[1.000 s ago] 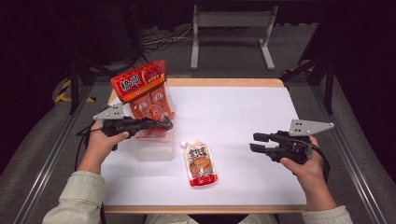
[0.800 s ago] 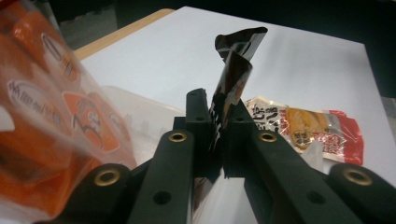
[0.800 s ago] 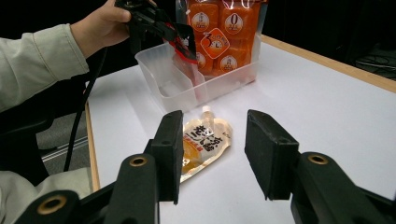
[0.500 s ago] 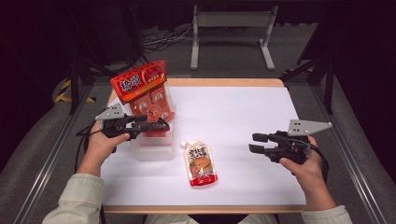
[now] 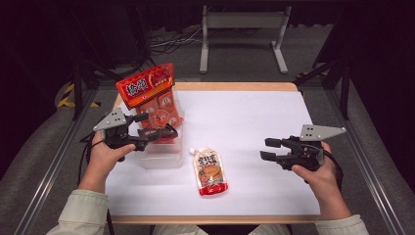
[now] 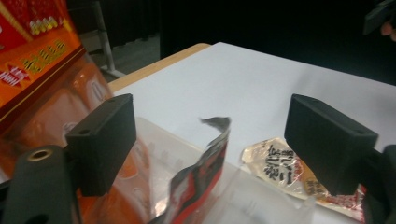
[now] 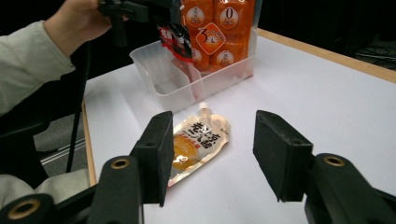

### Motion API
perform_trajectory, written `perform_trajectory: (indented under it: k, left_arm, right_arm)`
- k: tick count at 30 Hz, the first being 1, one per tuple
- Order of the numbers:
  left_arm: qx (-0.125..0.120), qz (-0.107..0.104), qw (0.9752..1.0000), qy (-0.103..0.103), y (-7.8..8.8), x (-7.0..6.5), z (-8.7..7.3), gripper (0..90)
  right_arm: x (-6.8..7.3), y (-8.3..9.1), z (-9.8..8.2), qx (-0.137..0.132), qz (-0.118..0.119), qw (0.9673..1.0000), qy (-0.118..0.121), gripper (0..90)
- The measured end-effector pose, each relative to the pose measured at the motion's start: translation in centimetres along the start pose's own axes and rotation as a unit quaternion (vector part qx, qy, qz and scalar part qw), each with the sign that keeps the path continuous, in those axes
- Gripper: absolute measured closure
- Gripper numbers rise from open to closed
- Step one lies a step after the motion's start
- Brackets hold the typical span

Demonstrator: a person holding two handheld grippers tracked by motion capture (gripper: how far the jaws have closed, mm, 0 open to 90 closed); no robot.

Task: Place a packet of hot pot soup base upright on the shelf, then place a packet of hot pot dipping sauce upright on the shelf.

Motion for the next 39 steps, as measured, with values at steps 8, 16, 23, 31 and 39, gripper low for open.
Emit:
perform_trajectory:
  k: [8, 16, 23, 31, 39]
  left_arm:
    - [0.001, -0.003, 1.0, -0.002, 1.1, -3.5, -0.1, 12.6]
    - [0.015, -0.019, 0.9997, 0.007, 1.7, -5.5, -0.5, 13.2]
    - [0.023, -0.022, 0.9994, 0.015, 2.1, -6.1, -0.9, 13.3]
    - [0.039, -0.021, 0.9986, 0.027, 2.3, -6.6, -1.8, 14.3]
    - [0.053, -0.022, 0.9979, 0.029, 2.8, -7.5, -2.5, 14.4]
  right_arm:
    - [-0.6, -0.3, -0.4, 0.001, -0.022, 0.9997, -0.008, 41.9]
    - [-0.9, -0.5, -0.3, -0.005, -0.031, 0.9995, -0.009, 39.7]
    - [-1.0, -1.4, -0.1, -0.004, -0.029, 0.9995, -0.012, 37.7]
    - [-1.0, -3.8, 0.5, 0.014, -0.029, 0.9994, -0.007, 36.4]
    - [-1.4, -7.4, 0.8, 0.046, -0.018, 0.9987, -0.015, 40.2]
Point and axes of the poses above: each handheld gripper's, and its own axes: y roughly backward along the jaws, z roughly out of its top, x roughly to its left, the point moved 9 cm from there along -y, roughly forward along the jaws, and after that the axes turned 13 degrees about x, right-handed, at the moved point
